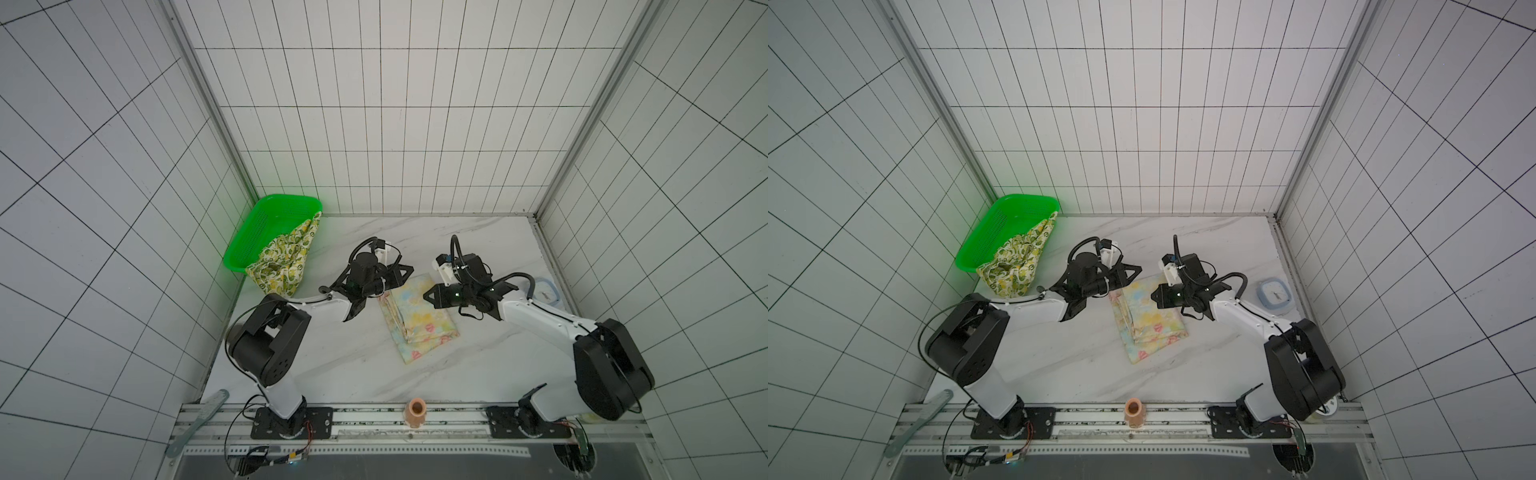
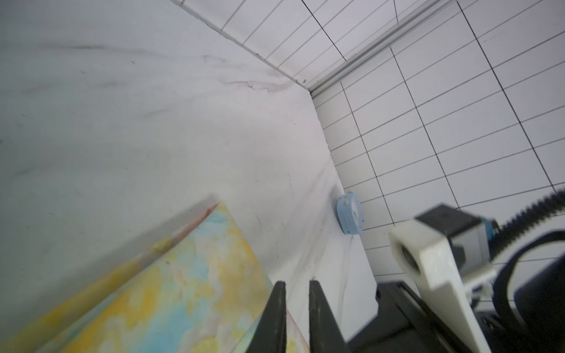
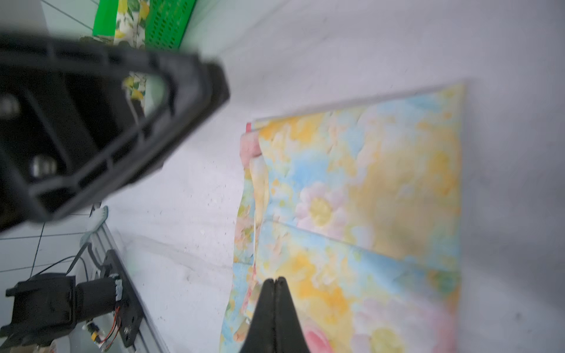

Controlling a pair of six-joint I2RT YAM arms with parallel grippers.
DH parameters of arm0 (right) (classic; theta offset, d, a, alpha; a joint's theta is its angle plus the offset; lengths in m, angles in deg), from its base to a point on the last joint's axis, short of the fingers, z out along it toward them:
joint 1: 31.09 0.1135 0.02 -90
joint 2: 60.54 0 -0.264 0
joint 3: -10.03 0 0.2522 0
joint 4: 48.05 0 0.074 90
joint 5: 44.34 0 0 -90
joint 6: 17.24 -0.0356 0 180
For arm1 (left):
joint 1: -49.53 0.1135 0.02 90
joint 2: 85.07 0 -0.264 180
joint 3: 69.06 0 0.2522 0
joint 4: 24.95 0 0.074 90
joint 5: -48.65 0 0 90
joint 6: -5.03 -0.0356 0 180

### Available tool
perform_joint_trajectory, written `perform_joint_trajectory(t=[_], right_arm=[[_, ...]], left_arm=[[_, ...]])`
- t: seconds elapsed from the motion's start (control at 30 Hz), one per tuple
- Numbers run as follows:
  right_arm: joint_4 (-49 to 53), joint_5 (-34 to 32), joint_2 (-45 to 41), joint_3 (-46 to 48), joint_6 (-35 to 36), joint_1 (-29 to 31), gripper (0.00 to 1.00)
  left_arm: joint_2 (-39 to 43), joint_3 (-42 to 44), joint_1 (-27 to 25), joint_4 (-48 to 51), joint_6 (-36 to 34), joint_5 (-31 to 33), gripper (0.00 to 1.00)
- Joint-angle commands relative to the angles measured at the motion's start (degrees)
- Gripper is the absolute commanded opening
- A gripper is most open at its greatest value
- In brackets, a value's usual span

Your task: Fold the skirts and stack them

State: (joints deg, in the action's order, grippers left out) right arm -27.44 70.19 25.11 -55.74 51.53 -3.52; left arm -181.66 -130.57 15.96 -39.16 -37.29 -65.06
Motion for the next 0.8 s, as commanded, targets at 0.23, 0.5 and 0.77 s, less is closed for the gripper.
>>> perform_joint_trajectory(t=[0.23,0.5,0.77], right_arm=[[-0.77,1.53,16.81,-10.35,7.32,-5.51,0.00],[-2.49,-2.33,19.47,-5.68,6.00,-5.61,0.00],[-8.78,-6.78,13.39,7.42,0.47,-3.85,0.00]], left_arm=[[-6.05,9.56,-5.41,-0.14,4.97,0.65,0.16],[-11.96,6.66,-4.95,6.48,1.21,3.99,0.14],[-13.96,3.58,-0.70,11.29,-5.09,5.47,0.14]])
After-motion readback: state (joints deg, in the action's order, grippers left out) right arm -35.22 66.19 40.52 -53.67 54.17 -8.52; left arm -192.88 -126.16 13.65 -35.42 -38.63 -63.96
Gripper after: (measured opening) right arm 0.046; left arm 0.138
